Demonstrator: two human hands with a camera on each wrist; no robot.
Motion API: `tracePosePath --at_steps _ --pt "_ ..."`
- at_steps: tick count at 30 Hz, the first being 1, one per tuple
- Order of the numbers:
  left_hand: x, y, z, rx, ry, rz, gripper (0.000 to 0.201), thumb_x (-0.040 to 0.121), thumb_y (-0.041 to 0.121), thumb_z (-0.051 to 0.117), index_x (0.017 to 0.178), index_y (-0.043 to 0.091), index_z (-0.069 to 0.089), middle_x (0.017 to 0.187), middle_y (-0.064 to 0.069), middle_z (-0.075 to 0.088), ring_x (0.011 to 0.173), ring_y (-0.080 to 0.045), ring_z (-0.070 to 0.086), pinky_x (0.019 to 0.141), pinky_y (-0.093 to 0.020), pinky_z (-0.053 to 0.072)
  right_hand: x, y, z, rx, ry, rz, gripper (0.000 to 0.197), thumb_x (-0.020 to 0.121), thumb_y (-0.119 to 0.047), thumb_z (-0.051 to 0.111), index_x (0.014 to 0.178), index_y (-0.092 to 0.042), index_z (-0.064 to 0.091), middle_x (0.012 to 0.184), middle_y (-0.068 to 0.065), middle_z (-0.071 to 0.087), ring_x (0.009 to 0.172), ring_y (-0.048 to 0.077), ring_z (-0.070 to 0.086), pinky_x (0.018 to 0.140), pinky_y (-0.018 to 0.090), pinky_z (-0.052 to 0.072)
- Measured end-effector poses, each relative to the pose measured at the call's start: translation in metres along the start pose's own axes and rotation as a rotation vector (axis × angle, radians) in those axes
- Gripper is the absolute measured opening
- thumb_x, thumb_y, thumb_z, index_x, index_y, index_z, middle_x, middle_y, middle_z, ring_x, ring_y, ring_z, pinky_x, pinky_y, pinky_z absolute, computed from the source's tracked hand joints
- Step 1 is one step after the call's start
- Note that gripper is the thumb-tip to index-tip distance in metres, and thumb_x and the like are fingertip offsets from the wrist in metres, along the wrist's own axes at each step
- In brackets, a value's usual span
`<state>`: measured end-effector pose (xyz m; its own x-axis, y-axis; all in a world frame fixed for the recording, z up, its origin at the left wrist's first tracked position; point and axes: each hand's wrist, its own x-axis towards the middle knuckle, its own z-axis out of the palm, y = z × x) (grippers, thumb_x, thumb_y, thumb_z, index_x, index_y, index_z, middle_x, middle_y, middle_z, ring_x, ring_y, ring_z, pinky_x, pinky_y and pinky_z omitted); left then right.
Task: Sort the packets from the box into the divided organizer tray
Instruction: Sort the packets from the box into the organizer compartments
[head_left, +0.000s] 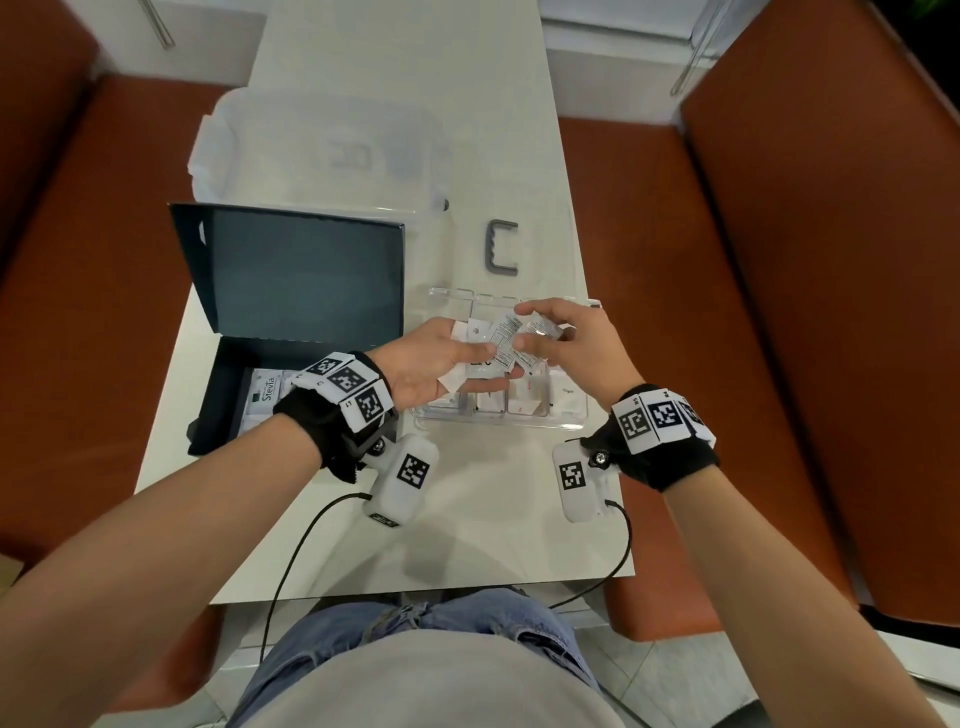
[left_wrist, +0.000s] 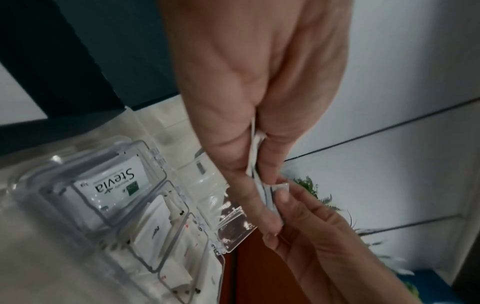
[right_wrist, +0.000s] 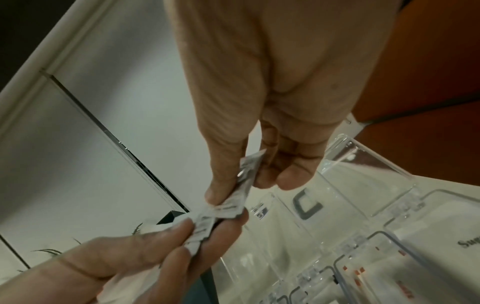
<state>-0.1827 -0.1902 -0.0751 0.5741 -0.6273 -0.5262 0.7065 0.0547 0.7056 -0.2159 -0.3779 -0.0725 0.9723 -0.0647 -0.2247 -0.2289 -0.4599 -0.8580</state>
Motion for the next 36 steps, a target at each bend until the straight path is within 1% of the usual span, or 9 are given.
tracePosePath --at_steps 3,7,11,15,17,22,26,31,36 --pt "-0.002 -0.001 0.002 0.121 0.005 0.050 0.031 0.092 0.009 0.060 0.123 0.003 0.060 0.116 -0.014 0.069 0.101 -0.028 0.069 0.079 -0.030 0.059 -0.001 -0.002 0.002 0.021 -0.028 0.006 0.037 0.077 -0.028 0.078 0.112 -0.025 0.066 0.102 0.001 0.068 0.075 0.011 0.060 0.064 0.027 0.051" --pt "-0.003 -0.005 0.001 0.162 0.021 0.065 0.036 0.095 0.027 0.056 0.124 0.005 0.060 0.117 -0.013 0.069 0.100 -0.026 0.070 0.071 -0.024 0.057 -0.004 -0.004 0.002 0.151 -0.047 0.030 0.021 0.076 -0.019 0.080 0.091 -0.011 0.067 0.081 0.003 0.065 0.048 0.002 0.047 0.047 0.019 0.041" --pt "-0.004 -0.004 -0.004 0.041 0.087 -0.001 0.038 0.100 0.032 0.046 0.121 0.004 0.060 0.112 -0.020 0.069 0.097 -0.028 0.071 0.064 -0.022 0.058 -0.005 -0.005 0.000 0.238 -0.092 0.004 0.017 0.074 0.003 0.076 0.081 -0.008 0.064 0.078 0.003 0.064 0.063 0.007 0.059 0.059 0.019 0.050" --pt "-0.003 -0.004 -0.008 0.112 0.099 -0.018 0.029 0.095 0.025 0.058 0.116 0.007 0.065 0.104 -0.008 0.072 0.082 -0.014 0.070 0.059 -0.017 0.054 -0.004 -0.006 0.000 0.159 -0.138 -0.060 0.032 0.071 0.024 0.060 0.072 -0.007 0.068 0.089 0.004 0.066 0.081 0.008 0.066 0.077 0.023 0.056" --pt "-0.003 -0.004 -0.008 0.138 0.106 -0.022 0.033 0.089 0.021 0.066 0.116 0.002 0.064 0.099 -0.006 0.069 0.076 -0.011 0.065 0.056 -0.018 0.051 -0.004 -0.008 0.002 0.157 -0.159 -0.069 0.037 0.071 0.029 0.050 0.076 -0.003 0.070 0.091 0.002 0.068 0.083 0.002 0.067 0.074 0.019 0.055" --pt "-0.002 -0.005 -0.008 0.147 0.169 0.066 0.032 0.086 0.007 0.068 0.117 -0.001 0.062 0.101 -0.011 0.067 0.075 -0.014 0.061 0.050 -0.017 0.047 -0.004 -0.009 0.004 0.247 -0.104 -0.071 0.034 0.078 0.021 0.056 0.100 -0.003 0.068 0.093 0.007 0.070 0.083 0.009 0.069 0.074 0.022 0.057" --pt "-0.004 -0.005 -0.010 0.221 0.242 0.161 0.022 0.086 0.005 0.068 0.108 0.004 0.064 0.099 -0.009 0.069 0.085 -0.019 0.063 0.058 -0.018 0.052 -0.002 -0.010 0.007 0.431 0.011 0.083 0.022 0.095 -0.003 0.051 0.114 -0.003 0.062 0.096 0.016 0.068 0.079 0.021 0.066 0.067 0.027 0.055" --pt "-0.004 -0.007 -0.012 0.215 0.291 0.231 0.034 0.087 0.009 0.068 0.119 -0.001 0.061 0.112 -0.016 0.068 0.090 -0.022 0.064 0.066 -0.024 0.056 -0.003 -0.009 0.013 0.298 -0.079 0.101 0.039 0.082 -0.007 0.073 0.118 -0.011 0.058 0.086 0.013 0.070 0.068 0.020 0.069 0.063 0.029 0.060" --pt "-0.008 -0.009 -0.018 0.248 0.233 0.223 0.021 0.089 0.012 0.067 0.109 0.005 0.065 0.099 -0.009 0.072 0.074 -0.014 0.073 0.062 -0.021 0.057 0.007 -0.010 0.014 0.186 0.045 0.034 0.035 0.077 -0.010 0.079 0.108 -0.011 0.064 0.081 0.014 0.071 0.063 0.015 0.067 0.064 0.028 0.059"
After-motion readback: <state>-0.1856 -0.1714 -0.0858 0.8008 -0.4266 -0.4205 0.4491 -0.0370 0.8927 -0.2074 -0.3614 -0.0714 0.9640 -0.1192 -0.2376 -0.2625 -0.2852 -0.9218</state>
